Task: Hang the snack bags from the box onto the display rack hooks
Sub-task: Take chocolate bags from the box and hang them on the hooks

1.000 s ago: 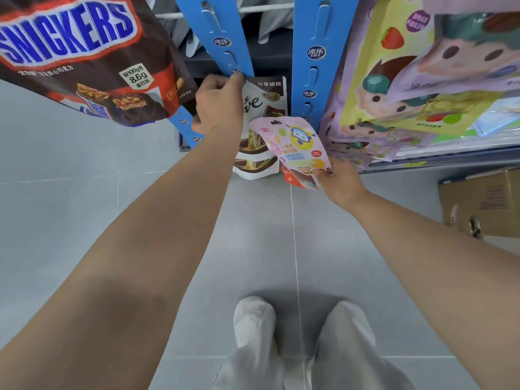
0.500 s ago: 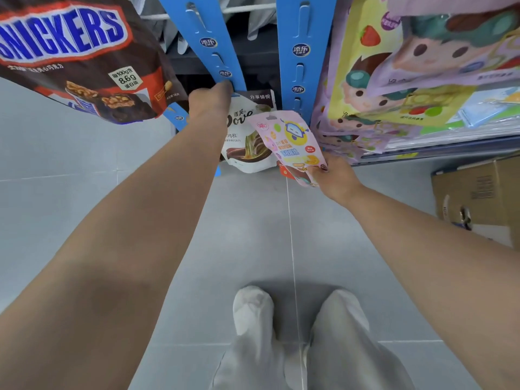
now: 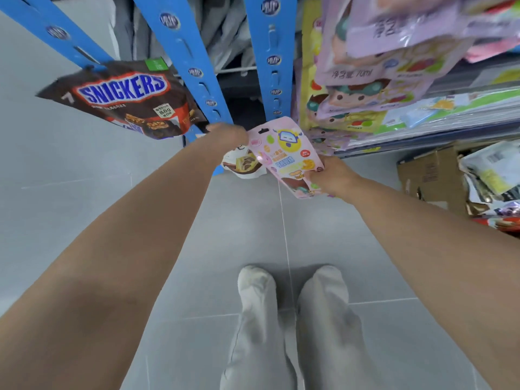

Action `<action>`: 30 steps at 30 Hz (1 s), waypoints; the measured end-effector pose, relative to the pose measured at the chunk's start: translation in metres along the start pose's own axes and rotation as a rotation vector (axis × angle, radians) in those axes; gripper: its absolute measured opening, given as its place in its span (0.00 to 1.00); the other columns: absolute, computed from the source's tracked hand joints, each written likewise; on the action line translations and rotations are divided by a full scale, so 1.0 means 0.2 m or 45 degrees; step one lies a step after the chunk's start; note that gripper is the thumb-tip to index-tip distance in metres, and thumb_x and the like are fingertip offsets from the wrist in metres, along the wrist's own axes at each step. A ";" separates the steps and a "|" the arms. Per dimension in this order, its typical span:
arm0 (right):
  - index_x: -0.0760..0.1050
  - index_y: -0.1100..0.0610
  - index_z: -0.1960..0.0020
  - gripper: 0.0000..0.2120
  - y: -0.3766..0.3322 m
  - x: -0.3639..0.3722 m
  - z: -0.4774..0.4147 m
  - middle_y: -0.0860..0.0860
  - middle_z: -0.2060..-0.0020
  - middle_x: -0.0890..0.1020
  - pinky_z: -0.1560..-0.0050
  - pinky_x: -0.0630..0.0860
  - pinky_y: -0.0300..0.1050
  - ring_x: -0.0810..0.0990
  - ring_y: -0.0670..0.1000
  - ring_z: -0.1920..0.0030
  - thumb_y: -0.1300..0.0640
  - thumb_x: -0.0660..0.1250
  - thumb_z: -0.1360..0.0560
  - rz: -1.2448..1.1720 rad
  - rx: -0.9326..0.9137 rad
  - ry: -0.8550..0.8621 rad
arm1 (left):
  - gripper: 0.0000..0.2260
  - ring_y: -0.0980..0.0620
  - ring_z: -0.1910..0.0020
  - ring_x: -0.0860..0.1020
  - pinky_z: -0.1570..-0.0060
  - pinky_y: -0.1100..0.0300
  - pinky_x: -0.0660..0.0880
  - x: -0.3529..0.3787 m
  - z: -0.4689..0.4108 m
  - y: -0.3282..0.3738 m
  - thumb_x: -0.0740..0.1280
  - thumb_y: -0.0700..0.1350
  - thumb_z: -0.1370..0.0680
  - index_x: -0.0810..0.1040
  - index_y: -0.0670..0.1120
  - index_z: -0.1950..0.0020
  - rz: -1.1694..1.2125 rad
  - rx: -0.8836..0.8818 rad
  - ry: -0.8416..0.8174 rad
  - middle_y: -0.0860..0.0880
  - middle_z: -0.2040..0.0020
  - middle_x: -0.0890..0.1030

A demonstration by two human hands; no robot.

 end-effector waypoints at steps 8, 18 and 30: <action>0.75 0.59 0.38 0.18 -0.32 -0.43 0.77 0.54 0.43 0.80 0.38 0.74 0.49 0.78 0.56 0.42 0.63 0.70 0.28 -0.168 0.200 -0.085 | 0.13 0.49 0.48 0.72 0.57 0.61 0.66 -0.35 0.88 0.20 0.62 0.42 0.21 0.75 0.42 0.37 -0.277 0.585 -0.198 0.46 0.44 0.75; 0.73 0.66 0.38 0.17 -0.65 -0.82 1.57 0.55 0.42 0.78 0.43 0.75 0.46 0.76 0.53 0.44 0.72 0.64 0.27 -0.605 0.016 -0.044 | 0.12 0.51 0.69 0.63 0.70 0.59 0.57 -0.79 1.78 0.35 0.60 0.42 0.20 0.68 0.39 0.63 -0.165 1.068 0.149 0.45 0.67 0.63; 0.75 0.59 0.41 0.12 -1.17 -1.24 2.12 0.51 0.46 0.80 0.48 0.77 0.44 0.78 0.51 0.44 0.63 0.63 0.24 -0.623 -0.442 -0.031 | 0.06 0.47 0.58 0.73 0.62 0.58 0.65 -1.25 2.56 0.65 0.60 0.49 0.21 0.74 0.47 0.51 -0.116 1.335 0.907 0.50 0.56 0.74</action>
Point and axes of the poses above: each hand's wrist, its own z-axis away from the middle knuckle, its own x-axis out of the palm, y = z × x, the point moved 1 cm from there along -z, towards the middle knuckle
